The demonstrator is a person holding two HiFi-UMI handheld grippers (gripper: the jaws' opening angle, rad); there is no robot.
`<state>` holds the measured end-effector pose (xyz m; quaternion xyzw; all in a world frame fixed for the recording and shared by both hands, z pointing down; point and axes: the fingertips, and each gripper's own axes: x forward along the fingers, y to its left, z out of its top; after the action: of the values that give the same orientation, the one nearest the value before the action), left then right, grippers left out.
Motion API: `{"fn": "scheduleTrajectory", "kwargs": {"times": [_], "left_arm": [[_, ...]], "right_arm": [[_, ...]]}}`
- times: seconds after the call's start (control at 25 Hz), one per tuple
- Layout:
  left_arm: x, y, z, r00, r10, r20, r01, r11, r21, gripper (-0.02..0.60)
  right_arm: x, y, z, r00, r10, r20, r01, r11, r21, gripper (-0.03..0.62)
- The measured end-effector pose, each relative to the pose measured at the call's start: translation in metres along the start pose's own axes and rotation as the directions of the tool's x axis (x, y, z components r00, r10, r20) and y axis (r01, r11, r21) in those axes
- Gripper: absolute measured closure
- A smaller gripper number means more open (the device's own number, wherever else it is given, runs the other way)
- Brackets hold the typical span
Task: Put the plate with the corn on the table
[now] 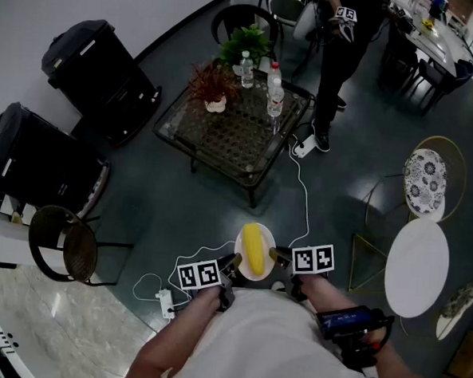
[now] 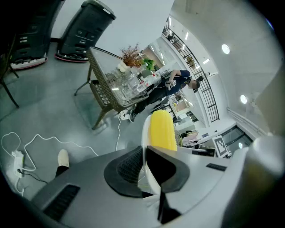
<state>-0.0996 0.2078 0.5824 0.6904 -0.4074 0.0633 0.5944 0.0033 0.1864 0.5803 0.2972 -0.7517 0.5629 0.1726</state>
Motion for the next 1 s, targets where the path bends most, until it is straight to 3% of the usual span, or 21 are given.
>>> {"fn": "scheduleTrajectory", "kwargs": {"times": [0.44,1.0], "left_arm": [[0.021,-0.045,-0.083,0.997,0.017,0.078,-0.013,0.999,-0.052,0.549],[0.009,-0.048,-0.123,0.994,0.048,0.096,-0.044,0.998,-0.051,0.548]], "right_arm": [[-0.067,-0.043,-0.043,0.999,0.035,0.000,-0.035,0.999,0.034,0.549],[-0.083,-0.042,-0.079,0.997,0.076,-0.003,-0.076,0.997,0.011,0.549]]}}
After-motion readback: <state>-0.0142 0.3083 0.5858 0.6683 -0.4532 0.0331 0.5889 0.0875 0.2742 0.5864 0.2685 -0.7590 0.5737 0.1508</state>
